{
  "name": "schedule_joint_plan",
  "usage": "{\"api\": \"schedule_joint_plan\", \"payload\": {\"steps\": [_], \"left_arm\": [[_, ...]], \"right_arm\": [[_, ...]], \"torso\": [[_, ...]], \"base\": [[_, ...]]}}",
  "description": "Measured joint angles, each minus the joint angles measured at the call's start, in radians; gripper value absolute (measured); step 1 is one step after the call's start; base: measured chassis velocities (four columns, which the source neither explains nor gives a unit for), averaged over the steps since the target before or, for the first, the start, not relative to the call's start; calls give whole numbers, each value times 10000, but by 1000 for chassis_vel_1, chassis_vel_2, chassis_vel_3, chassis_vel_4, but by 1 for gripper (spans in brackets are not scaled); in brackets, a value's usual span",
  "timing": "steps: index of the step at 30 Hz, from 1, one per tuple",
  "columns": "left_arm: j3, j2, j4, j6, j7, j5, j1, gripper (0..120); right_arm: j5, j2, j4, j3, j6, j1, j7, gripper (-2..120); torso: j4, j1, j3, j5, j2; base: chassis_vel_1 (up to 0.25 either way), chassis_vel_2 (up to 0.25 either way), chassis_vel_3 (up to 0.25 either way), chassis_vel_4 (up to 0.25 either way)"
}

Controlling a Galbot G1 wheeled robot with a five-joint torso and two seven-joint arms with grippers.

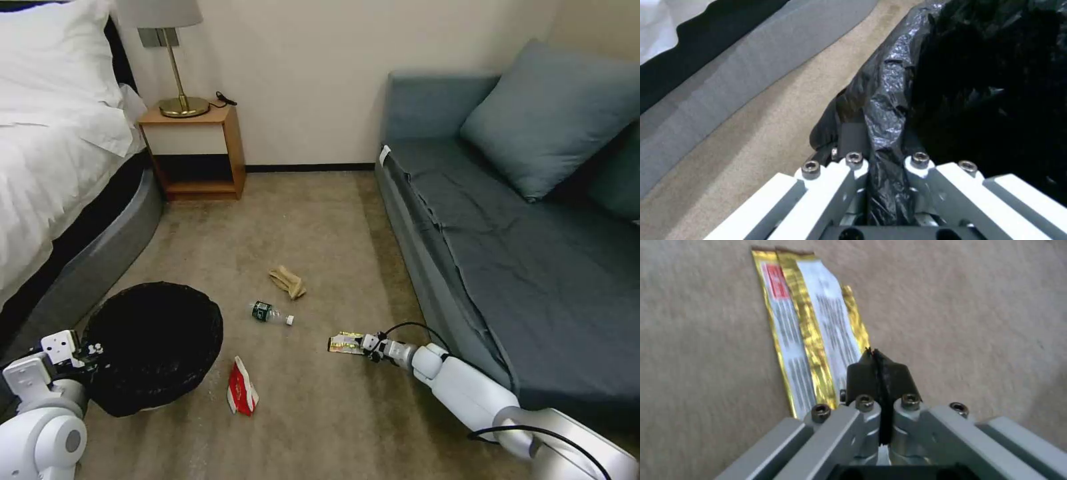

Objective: Pick up the trash bin, then pick up the garbage on the floor and place it into the trash bin.

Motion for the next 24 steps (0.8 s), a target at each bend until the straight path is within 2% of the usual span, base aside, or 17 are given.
{"api": "schedule_joint_plan", "payload": {"steps": [4,8,10,11,14,15,20,21,22,24], "left_arm": [[60,28,20,-1,-3,0,-46,4],[114,28,29,0,-3,0,-69,4],[131,27,48,0,3,4,-74,4],[131,27,48,0,3,4,-74,4],[128,-5,52,0,-13,15,-67,4],[128,-5,52,0,-13,15,-67,4],[76,-53,-12,-10,-12,17,-10,4],[76,-53,-12,-10,-12,17,-10,4],[66,-66,-31,-24,-12,19,8,4],[65,-85,-88,-28,-6,22,46,4]], "right_arm": [[27,-108,17,6,30,-17,-41,0],[-11,47,-305,48,221,6,-94,8],[-21,137,-514,86,433,94,-349,22],[-21,137,-514,86,433,94,-349,22],[17,116,-646,70,610,196,-912,35],[17,116,-646,70,610,196,-912,35],[-164,185,-877,40,656,274,-1154,55],[-164,185,-877,40,656,274,-1154,55],[-247,298,-1091,50,675,319,-1163,63],[-468,615,-1566,218,777,407,-1170,71]], "torso": [[0,0,0,0,0],[-1,0,0,1,0],[3,0,0,6,0],[3,0,0,6,0],[2,0,0,1,0],[2,0,0,1,0],[3,0,0,1,0],[3,0,0,1,0],[1,0,0,0,0],[2,0,0,2,0]], "base": [[0,0,0,0],[0,0,0,0],[0,0,0,0],[0,0,0,0],[0,0,0,0],[0,0,0,0],[0,0,0,0],[0,0,0,0],[0,0,0,0],[0,0,0,0]]}}
